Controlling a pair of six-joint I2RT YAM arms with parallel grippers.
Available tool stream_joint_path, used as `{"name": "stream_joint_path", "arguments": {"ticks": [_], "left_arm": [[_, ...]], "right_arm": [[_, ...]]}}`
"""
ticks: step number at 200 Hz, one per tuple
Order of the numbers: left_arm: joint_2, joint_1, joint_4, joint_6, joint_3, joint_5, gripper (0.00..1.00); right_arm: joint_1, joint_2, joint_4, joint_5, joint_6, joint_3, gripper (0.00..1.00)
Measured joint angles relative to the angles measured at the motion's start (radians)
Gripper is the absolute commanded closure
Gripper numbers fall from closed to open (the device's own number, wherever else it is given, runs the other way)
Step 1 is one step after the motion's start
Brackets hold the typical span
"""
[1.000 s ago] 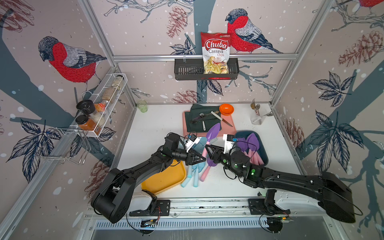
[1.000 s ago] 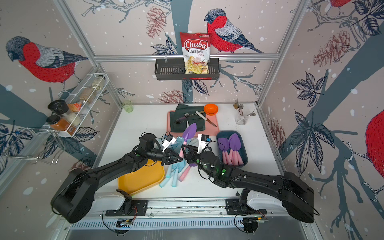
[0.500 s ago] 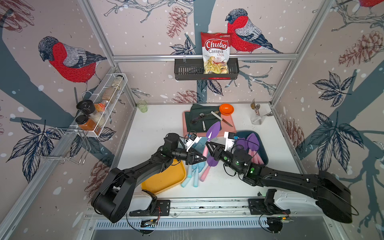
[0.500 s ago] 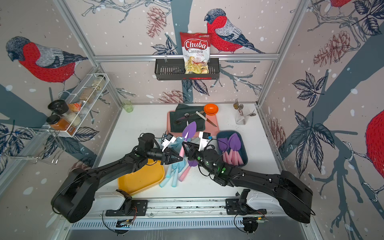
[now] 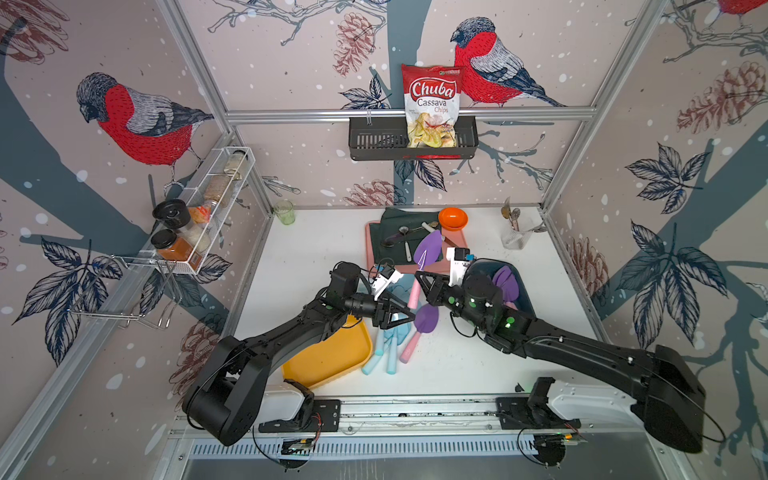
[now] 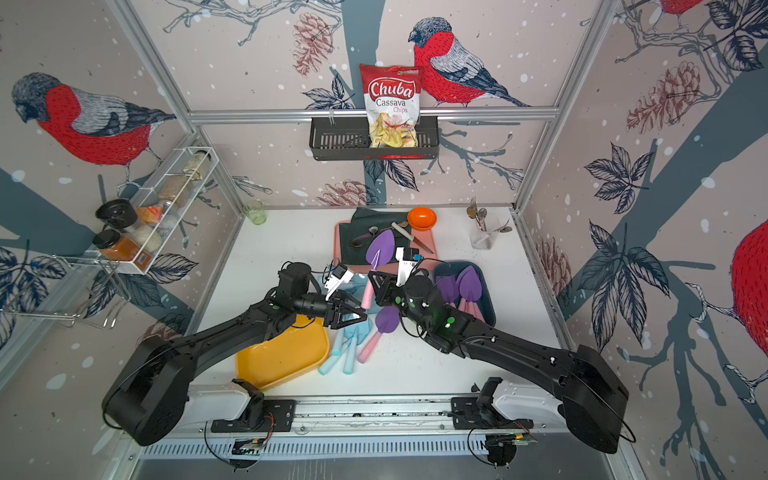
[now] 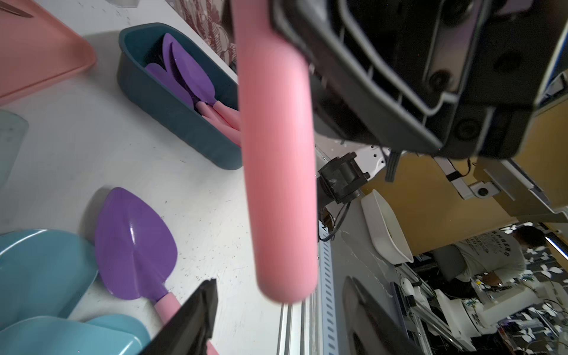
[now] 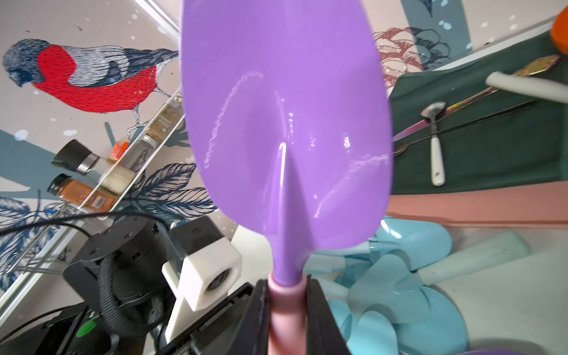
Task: Sort the small shovels by color and place them into the storage box
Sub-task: Pick up the shovel from the center of the board, then place the shovel in the storage box.
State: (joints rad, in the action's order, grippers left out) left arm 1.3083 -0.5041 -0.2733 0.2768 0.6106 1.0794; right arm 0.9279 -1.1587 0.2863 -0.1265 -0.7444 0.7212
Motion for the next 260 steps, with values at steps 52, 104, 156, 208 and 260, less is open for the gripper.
{"name": "stream_joint_path", "arguments": {"ticks": [52,104,156,208,260], "left_arm": [[-0.012,0.0,0.185,-0.197,0.057,-0.186,0.27],[-0.027,0.0,0.288,-0.33,0.072,-0.298,0.27],[-0.027,0.0,0.308,-0.354,0.072,-0.305,0.27],[-0.027,0.0,0.311,-0.356,0.071,-0.305,0.27],[-0.025,0.0,0.311,-0.356,0.071,-0.305,0.27]], "right_arm": [[-0.319,0.032,-0.52,0.1,0.131,0.109,0.96],[-0.673,-0.044,-0.887,0.185,0.317,0.122,0.94],[-0.775,-0.158,-0.937,0.288,0.405,0.116,0.9],[-0.774,-0.263,-0.914,0.347,0.436,0.134,0.86],[-0.756,-0.292,-0.885,0.362,0.458,0.148,0.61]]}}
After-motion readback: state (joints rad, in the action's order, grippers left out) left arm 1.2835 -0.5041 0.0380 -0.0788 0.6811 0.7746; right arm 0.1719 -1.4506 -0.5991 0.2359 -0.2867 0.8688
